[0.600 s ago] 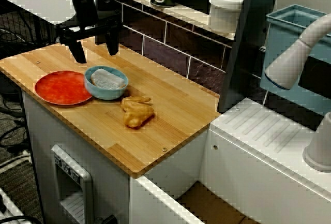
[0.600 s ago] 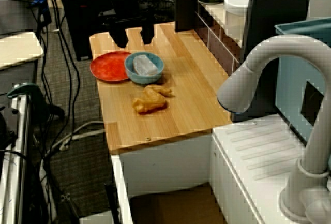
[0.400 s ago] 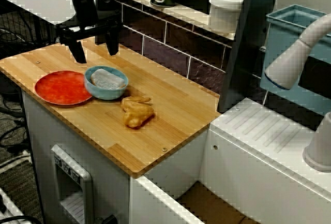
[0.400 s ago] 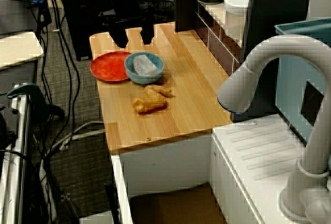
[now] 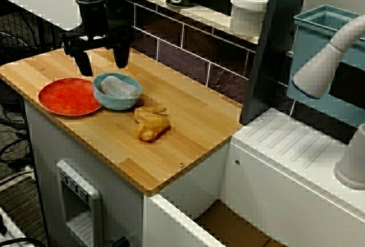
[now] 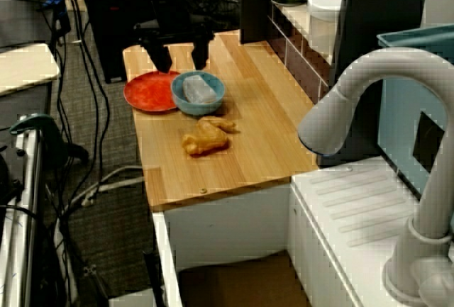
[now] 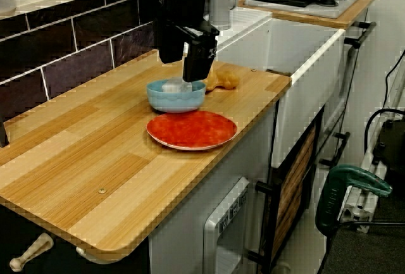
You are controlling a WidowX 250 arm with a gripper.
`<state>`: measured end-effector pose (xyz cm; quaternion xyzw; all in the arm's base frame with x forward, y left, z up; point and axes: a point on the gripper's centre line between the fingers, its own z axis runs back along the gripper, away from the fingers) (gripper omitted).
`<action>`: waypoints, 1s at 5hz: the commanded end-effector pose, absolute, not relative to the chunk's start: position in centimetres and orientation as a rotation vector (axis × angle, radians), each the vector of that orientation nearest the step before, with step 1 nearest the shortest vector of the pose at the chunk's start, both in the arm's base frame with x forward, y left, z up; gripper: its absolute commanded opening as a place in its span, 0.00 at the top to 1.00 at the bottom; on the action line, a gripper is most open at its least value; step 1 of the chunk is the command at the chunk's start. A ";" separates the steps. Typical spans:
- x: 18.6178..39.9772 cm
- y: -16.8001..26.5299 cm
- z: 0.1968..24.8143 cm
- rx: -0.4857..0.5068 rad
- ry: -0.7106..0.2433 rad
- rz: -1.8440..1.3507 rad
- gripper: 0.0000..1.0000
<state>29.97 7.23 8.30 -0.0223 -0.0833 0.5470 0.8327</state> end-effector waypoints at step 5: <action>31.5 6.4 6.7 0.029 -0.333 1.378 0.00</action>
